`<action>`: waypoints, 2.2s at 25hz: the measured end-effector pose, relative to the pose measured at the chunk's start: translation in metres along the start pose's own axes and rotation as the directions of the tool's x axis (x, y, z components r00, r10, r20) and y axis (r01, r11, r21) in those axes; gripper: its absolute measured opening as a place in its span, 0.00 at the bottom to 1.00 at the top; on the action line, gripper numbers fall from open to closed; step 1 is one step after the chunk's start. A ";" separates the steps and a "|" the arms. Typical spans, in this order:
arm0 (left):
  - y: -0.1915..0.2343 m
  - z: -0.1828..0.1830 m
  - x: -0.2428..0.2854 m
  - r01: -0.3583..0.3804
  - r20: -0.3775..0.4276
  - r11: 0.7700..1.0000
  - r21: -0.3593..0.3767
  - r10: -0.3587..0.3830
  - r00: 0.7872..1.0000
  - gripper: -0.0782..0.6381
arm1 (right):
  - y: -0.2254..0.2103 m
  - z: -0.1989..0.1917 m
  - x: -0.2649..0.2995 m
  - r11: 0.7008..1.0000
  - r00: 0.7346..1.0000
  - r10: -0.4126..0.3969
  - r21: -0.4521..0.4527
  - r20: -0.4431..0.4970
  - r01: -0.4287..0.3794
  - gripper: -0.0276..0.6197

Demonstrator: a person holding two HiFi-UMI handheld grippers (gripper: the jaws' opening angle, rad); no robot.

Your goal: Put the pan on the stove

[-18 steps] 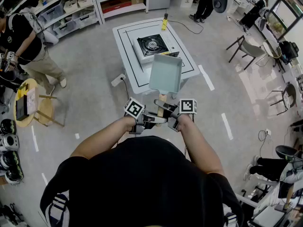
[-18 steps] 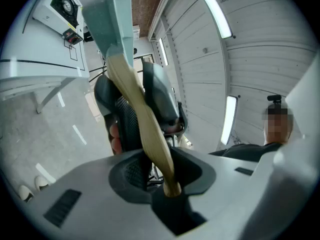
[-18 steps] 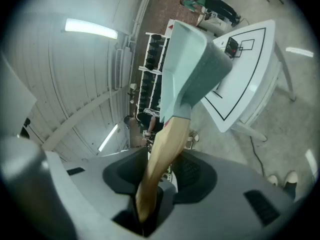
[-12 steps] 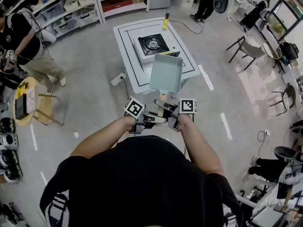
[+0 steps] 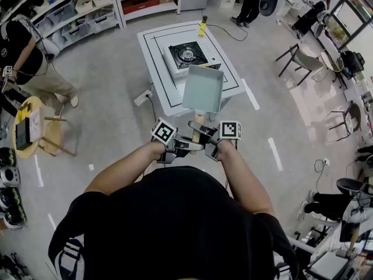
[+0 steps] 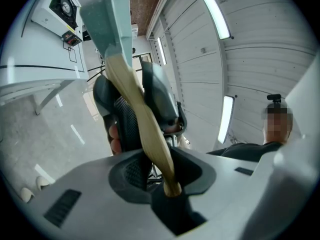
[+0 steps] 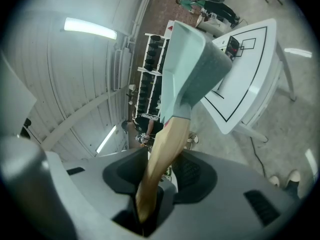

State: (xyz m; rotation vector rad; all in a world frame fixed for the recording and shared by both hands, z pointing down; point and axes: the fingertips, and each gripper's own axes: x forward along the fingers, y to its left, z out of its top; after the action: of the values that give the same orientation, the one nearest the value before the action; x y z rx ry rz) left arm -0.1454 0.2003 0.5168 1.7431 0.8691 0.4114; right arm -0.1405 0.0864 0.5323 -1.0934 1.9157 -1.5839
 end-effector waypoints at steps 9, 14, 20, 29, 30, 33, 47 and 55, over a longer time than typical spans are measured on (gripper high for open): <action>0.004 0.005 -0.007 -0.015 -0.033 0.999 0.033 0.016 0.999 0.28 | 0.000 0.007 0.007 0.999 1.000 0.021 -0.029 0.011 -0.020 0.28; 0.009 0.023 -0.002 -0.009 -0.023 1.000 0.012 0.009 1.000 0.28 | -0.005 0.026 0.001 1.000 1.000 0.013 0.007 0.018 -0.013 0.28; 0.006 0.035 0.009 -0.018 -0.028 1.000 0.019 0.018 0.999 0.28 | 0.001 0.039 -0.005 0.999 0.999 0.039 -0.009 -0.005 -0.039 0.28; 0.032 0.059 0.022 -0.095 0.013 0.993 0.073 0.094 0.995 0.28 | -0.020 0.060 -0.013 0.998 0.997 0.064 -0.014 -0.053 -0.064 0.27; 0.034 0.061 0.023 -0.098 0.021 0.993 0.072 0.097 0.995 0.28 | -0.021 0.061 -0.013 0.998 0.996 0.067 -0.008 -0.061 -0.067 0.27; 0.040 0.062 0.026 -0.091 0.047 0.995 0.042 0.089 0.995 0.28 | -0.027 0.061 -0.013 0.997 0.994 0.074 0.014 -0.080 -0.073 0.27; 0.074 0.100 0.056 -0.137 0.099 0.990 0.023 0.134 0.986 0.28 | -0.056 0.098 -0.035 0.996 0.983 0.086 0.031 -0.162 -0.082 0.27; 0.093 0.117 0.067 -0.163 0.140 0.987 0.001 0.161 0.977 0.28 | -0.072 0.113 -0.039 0.995 0.972 0.093 0.050 -0.218 -0.084 0.27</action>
State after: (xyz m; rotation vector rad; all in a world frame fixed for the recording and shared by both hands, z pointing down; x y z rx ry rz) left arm 0.0089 0.1573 0.5522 1.8376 0.6335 0.3863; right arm -0.0115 0.0446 0.5658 -0.8330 2.0317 -1.7475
